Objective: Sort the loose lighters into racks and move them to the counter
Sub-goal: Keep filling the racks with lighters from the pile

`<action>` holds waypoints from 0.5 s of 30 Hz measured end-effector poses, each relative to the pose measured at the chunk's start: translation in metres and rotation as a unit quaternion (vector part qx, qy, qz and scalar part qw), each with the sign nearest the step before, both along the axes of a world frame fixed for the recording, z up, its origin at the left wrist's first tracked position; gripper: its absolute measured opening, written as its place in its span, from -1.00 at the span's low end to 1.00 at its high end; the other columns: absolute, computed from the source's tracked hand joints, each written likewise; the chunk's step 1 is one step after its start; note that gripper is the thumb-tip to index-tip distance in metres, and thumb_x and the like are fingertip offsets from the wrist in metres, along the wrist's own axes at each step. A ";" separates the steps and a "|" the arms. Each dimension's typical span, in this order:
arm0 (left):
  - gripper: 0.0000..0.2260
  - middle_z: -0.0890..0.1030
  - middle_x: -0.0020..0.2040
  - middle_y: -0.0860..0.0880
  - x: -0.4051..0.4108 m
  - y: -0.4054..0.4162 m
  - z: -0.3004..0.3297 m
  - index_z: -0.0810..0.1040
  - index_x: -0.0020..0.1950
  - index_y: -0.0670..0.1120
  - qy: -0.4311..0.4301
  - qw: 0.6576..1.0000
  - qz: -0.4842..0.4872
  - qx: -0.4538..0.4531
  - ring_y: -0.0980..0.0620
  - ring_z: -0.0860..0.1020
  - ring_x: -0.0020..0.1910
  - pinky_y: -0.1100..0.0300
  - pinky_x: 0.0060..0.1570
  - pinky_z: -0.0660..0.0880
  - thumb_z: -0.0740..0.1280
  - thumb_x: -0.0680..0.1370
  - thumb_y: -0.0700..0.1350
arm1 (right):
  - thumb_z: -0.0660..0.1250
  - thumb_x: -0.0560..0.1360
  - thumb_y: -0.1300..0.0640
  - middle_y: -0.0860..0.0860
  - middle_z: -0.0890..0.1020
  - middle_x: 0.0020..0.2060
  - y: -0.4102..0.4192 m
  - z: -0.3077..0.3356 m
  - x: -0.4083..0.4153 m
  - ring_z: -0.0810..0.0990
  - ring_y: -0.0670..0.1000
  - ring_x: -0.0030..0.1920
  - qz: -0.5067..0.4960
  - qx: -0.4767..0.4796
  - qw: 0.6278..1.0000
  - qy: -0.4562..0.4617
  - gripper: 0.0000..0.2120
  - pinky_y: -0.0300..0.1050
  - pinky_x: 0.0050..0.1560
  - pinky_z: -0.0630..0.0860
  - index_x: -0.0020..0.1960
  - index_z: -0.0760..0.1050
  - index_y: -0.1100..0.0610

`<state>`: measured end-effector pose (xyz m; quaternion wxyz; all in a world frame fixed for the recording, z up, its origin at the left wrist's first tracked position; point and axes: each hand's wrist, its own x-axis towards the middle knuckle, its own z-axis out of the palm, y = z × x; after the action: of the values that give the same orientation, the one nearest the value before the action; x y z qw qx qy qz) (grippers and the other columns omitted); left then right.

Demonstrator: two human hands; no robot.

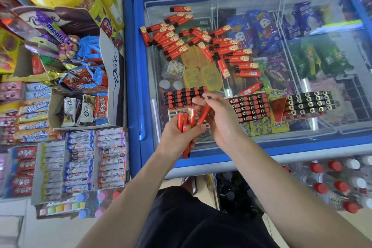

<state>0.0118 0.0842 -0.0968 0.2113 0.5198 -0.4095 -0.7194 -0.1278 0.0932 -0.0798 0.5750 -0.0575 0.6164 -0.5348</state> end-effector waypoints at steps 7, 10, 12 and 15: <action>-0.68 0.64 -0.33 0.20 0.000 0.000 -0.008 0.56 0.05 0.11 -0.117 0.989 -0.025 -0.092 0.23 0.55 -0.42 0.32 -0.39 0.44 0.57 0.47 -0.22 | 0.33 0.59 0.32 0.06 0.65 -0.28 0.006 0.002 -0.015 0.55 0.01 -0.29 0.099 0.050 0.978 0.178 -0.79 -0.13 -0.27 0.49 0.03 0.70 0.10; -0.72 0.64 -0.30 0.19 0.003 0.001 -0.010 0.56 0.06 0.13 -0.137 0.986 -0.033 -0.092 0.22 0.55 -0.40 0.33 -0.40 0.42 0.57 0.48 -0.12 | 0.34 0.58 0.38 0.12 0.63 -0.35 0.004 0.006 -0.025 0.53 0.00 -0.41 0.103 0.042 0.980 0.166 -0.79 -0.15 -0.36 0.49 0.10 0.69 0.19; -0.77 0.66 -0.28 0.08 0.008 0.000 -0.014 0.56 0.05 0.10 -0.162 0.983 -0.024 -0.082 0.13 0.57 -0.38 0.24 -0.41 0.48 0.56 0.50 -0.08 | 0.34 0.57 0.39 0.16 0.69 -0.24 0.001 0.007 -0.030 0.63 0.02 -0.35 0.095 0.032 0.975 0.197 -0.80 -0.10 -0.26 0.63 0.10 0.68 0.21; -0.84 0.70 -0.20 -0.11 0.016 -0.001 -0.022 0.57 0.07 0.00 -0.187 0.981 0.001 -0.053 0.03 0.58 -0.36 0.00 -0.34 0.62 0.50 0.55 -0.11 | 0.34 0.57 0.36 0.17 0.71 -0.14 -0.003 0.004 -0.037 0.72 0.07 -0.23 0.098 0.024 0.961 0.258 -0.84 -0.01 -0.09 0.71 0.07 0.65 0.21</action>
<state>0.0276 0.0828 -0.1187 0.1583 0.6337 -0.4788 -0.5866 -0.1646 0.0897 -0.0755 0.4476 -0.2397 0.7479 -0.4276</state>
